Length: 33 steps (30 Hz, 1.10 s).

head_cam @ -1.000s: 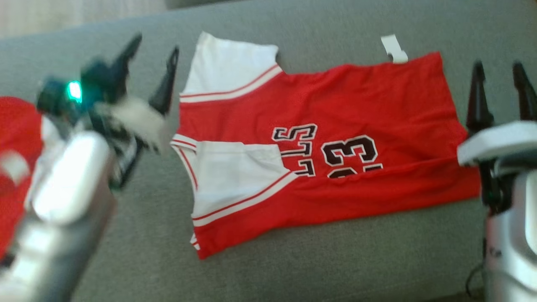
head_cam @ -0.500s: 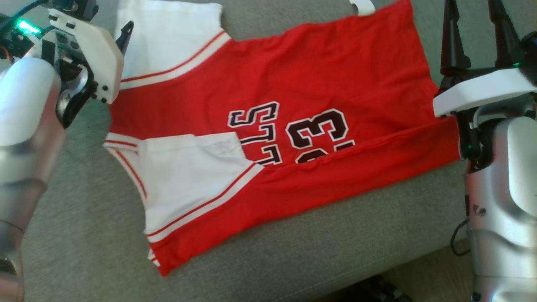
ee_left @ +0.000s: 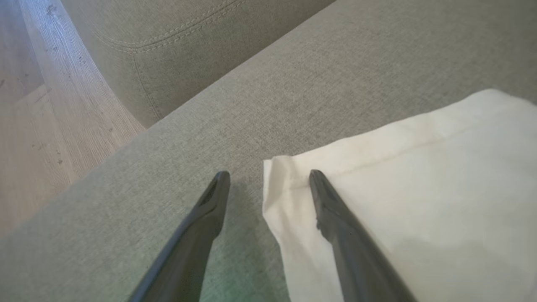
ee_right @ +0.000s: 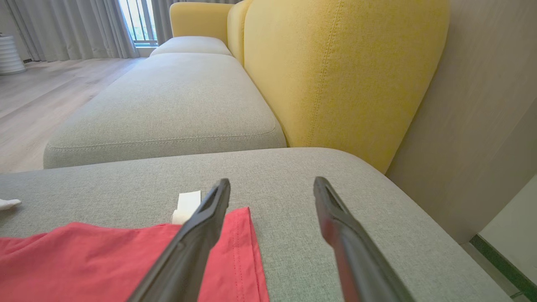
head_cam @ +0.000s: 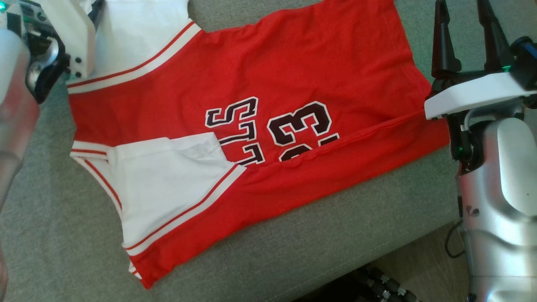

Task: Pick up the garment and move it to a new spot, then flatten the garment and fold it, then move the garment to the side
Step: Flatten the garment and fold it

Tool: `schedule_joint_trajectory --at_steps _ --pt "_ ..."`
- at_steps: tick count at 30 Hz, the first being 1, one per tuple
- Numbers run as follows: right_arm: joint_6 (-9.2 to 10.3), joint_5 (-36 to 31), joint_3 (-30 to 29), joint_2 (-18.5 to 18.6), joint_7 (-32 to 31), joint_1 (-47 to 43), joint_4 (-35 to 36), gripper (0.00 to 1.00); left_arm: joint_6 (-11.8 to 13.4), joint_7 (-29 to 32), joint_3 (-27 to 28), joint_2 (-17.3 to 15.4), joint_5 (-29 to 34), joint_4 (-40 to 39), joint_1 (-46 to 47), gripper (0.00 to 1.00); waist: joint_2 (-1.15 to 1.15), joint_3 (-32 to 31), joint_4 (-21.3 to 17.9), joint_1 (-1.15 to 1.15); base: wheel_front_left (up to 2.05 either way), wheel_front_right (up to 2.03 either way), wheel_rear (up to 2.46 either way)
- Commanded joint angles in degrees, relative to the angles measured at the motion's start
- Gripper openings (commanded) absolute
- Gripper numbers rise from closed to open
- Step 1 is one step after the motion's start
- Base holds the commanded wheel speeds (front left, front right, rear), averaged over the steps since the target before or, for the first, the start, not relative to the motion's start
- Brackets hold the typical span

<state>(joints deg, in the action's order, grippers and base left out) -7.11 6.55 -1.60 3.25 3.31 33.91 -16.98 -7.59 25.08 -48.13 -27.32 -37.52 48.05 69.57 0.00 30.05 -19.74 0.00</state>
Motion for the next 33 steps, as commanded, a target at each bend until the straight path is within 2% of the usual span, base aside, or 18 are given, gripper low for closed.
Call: schedule_joint_trajectory --at_steps 1,2,3,4,10,16,24,28,33 --pt "-0.37 0.08 0.58 -0.34 0.53 1.61 1.53 1.0 0.11 1.93 0.52 -1.75 -1.38 -0.31 2.15 1.0 0.0 0.1 0.0 0.0 0.0 0.0 0.0" --pt "-0.37 -0.01 0.45 -0.34 0.55 1.67 1.46 1.0 0.11 3.28 -0.2 -1.7 -2.29 -0.18 2.12 1.0 0.0 0.12 0.03 0.0 0.0 0.0 0.0" --pt "-0.37 -0.1 0.34 -0.35 0.56 1.74 1.38 1.0 0.1 4.7 -1.03 -1.67 -3.29 -0.31 1.98 0.9 0.0 0.1 0.07 0.0 0.0 0.0 0.0" --pt "-0.37 -0.21 0.23 -0.35 0.54 1.85 1.33 1.0 0.1 5.81 -1.68 -1.73 -4.48 -0.66 1.85 0.0 0.0 0.08 0.13 0.0 0.0 0.0 0.0" --pt "-0.37 -0.99 -0.29 -0.35 0.39 2.54 1.38 1.0 0.1 4.98 -3.51 -2.6 -7.61 -2.28 2.09 0.0 0.0 -0.49 1.19 0.0 0.0 0.0 0.0" --pt "-0.37 -1.86 0.0 1.43 -0.57 3.34 1.33 1.0 0.1 -6.25 -3.78 -1.77 -6.48 -3.45 3.35 0.0 0.0 -2.64 4.03 0.0 0.0 0.0 0.0" --pt "-0.37 -0.16 1.99 8.32 -5.26 4.83 -2.26 1.0 0.92 -19.28 -4.94 1.77 -2.77 -8.93 2.49 0.0 0.0 -5.77 10.46 0.0 0.0 0.0 0.0" --pt "-0.37 1.63 4.26 12.81 -8.61 5.5 -6.64 1.0 2.03 -21.86 -5.66 2.63 -2.12 -14.24 0.23 0.0 0.0 -6.43 13.78 0.0 0.0 0.0 0.0" --pt "-0.37 3.17 4.74 17.02 -12.88 7.47 -14.36 1.0 3.63 -21.81 -7.0 1.8 -1.35 -22.27 -2.75 0.0 0.0 -6.09 16.85 0.0 0.0 0.0 0.0"
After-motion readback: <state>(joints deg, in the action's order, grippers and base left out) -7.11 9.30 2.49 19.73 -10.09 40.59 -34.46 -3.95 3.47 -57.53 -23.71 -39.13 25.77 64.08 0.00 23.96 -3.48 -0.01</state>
